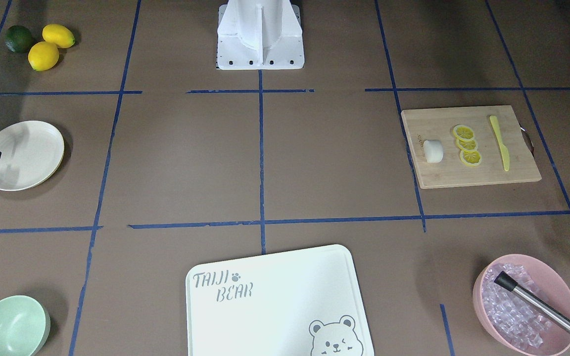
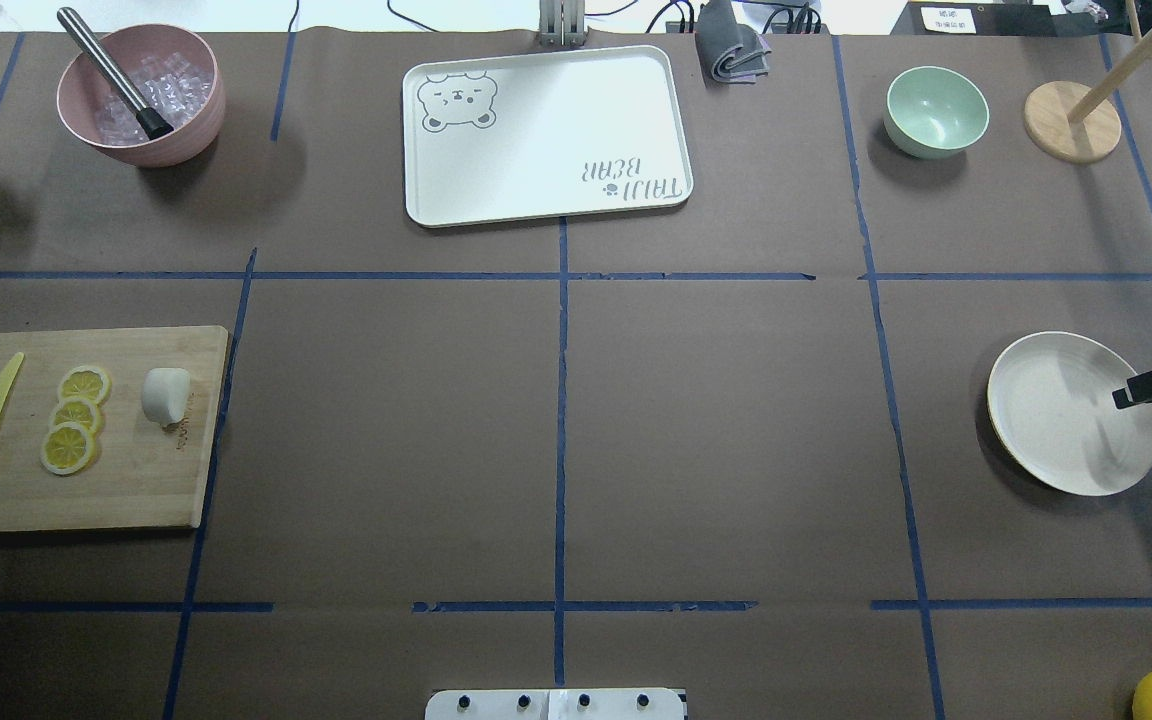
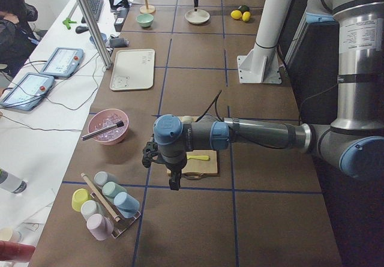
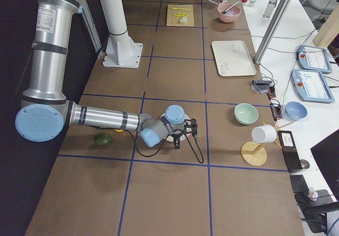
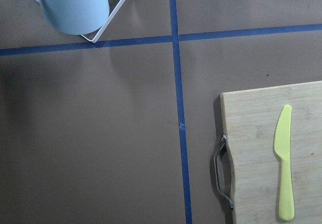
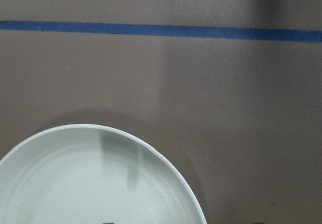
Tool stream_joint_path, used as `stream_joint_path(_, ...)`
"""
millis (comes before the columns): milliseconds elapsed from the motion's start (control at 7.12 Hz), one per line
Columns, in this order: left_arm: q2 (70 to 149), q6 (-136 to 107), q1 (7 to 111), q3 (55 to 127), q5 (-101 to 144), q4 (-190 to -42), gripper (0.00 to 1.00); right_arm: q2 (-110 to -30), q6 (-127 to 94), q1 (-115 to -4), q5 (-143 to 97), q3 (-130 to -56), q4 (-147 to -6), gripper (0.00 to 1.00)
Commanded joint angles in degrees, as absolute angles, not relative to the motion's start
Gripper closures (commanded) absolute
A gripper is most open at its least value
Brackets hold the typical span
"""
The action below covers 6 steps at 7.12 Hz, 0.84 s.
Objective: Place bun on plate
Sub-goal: 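Grasp the rim of the white plate with the right gripper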
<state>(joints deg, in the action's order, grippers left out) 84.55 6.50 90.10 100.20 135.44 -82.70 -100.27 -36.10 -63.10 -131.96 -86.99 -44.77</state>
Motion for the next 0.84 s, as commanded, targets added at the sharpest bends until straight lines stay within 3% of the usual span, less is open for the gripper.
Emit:
stream_joint_path(0, 84.6, 6.5, 90.1, 100.2, 135.4, -82.7, 0.00, -100.7, -36.2, -62.8, -132.0, -86.8, -44.9, 0.82)
stream_joint_path(140, 84.6, 6.5, 90.1, 100.2, 135.4, -82.7, 0.00, -100.7, -36.2, -62.8, -131.9, -86.7, -44.9, 0.97)
stream_joint_path(702, 84.6, 6.5, 90.1, 100.2, 135.5, -82.7, 0.00, -97.0, -37.3, -62.4, -132.4, -87.6, -45.8, 1.00)
